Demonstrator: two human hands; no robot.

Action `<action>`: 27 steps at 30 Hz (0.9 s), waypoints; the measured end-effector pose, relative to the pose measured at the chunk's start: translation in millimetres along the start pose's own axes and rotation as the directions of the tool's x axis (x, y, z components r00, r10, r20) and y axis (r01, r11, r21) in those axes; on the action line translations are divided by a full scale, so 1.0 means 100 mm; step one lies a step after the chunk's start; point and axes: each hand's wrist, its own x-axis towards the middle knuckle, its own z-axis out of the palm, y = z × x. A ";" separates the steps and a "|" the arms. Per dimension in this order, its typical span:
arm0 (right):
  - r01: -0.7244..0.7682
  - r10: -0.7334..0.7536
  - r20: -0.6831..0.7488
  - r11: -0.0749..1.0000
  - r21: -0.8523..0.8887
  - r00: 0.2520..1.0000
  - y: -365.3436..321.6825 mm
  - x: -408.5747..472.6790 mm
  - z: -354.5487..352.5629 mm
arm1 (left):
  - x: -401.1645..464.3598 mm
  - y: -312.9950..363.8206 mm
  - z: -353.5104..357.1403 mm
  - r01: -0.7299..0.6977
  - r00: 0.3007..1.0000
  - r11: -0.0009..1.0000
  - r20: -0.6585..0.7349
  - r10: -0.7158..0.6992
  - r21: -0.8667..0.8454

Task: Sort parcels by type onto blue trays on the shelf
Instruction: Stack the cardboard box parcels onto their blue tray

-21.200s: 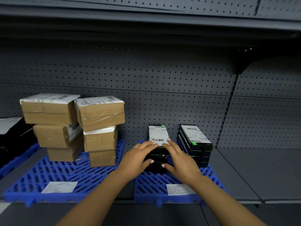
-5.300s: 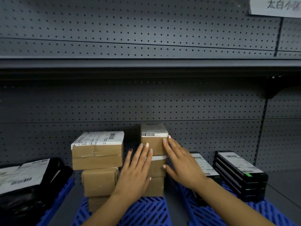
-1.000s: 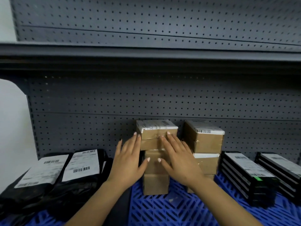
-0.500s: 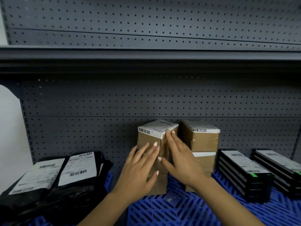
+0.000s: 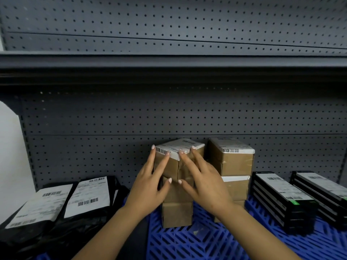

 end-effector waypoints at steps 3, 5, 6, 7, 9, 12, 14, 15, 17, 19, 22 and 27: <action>-0.025 0.024 0.021 0.997 0.066 0.999 0.03 -0.02 0.01 | 0.01 0.04 0.02 -0.039 0.997 0.998 -0.070 0.035 -0.056; -0.035 0.030 0.035 0.988 0.150 0.999 0.06 -0.03 0.01 | -0.01 0.04 0.02 -0.027 0.990 0.998 -0.139 0.018 -0.063; -0.030 0.025 0.030 0.985 0.172 0.999 0.07 -0.03 0.01 | -0.02 0.03 0.02 -0.030 0.987 0.998 -0.162 0.021 -0.053; -0.022 0.020 0.019 0.984 0.179 1.000 0.08 -0.02 0.01 | -0.03 0.03 0.03 -0.038 0.984 0.999 -0.173 0.031 -0.037; -0.011 0.014 -0.017 0.988 0.155 1.000 0.11 0.00 0.01 | -0.03 0.03 0.01 -0.051 0.984 0.999 -0.169 0.051 0.005; -0.025 0.033 -0.055 0.991 0.132 0.998 0.16 0.03 -0.01 | -0.02 0.01 0.01 -0.063 0.987 0.994 -0.140 0.075 0.086; -0.007 0.014 -0.054 0.990 0.141 0.998 0.17 0.04 -0.01 | 0.00 0.00 0.02 -0.071 0.984 0.977 -0.148 0.102 0.199; 0.002 0.005 -0.043 0.990 0.143 0.999 0.18 0.03 -0.01 | 0.02 0.00 0.02 -0.071 0.980 0.966 -0.163 0.114 0.248; -0.014 0.017 -0.022 0.990 0.142 1.000 0.21 0.01 0.02 | 0.06 0.02 0.01 -0.086 0.972 0.948 -0.182 0.147 0.308; -0.045 0.047 -0.005 0.985 0.166 0.999 0.25 0.00 0.03 | 0.10 0.03 0.01 -0.111 0.973 0.937 -0.156 0.171 0.332; -0.047 0.042 0.026 0.980 0.194 0.999 0.28 0.01 0.03 | 0.13 0.02 0.07 -0.109 0.984 0.939 -0.097 0.148 0.325; -0.021 0.015 0.042 0.991 0.131 0.999 0.28 0.03 0.10 | 0.12 -0.06 0.11 -0.058 0.995 0.949 -0.057 0.080 0.309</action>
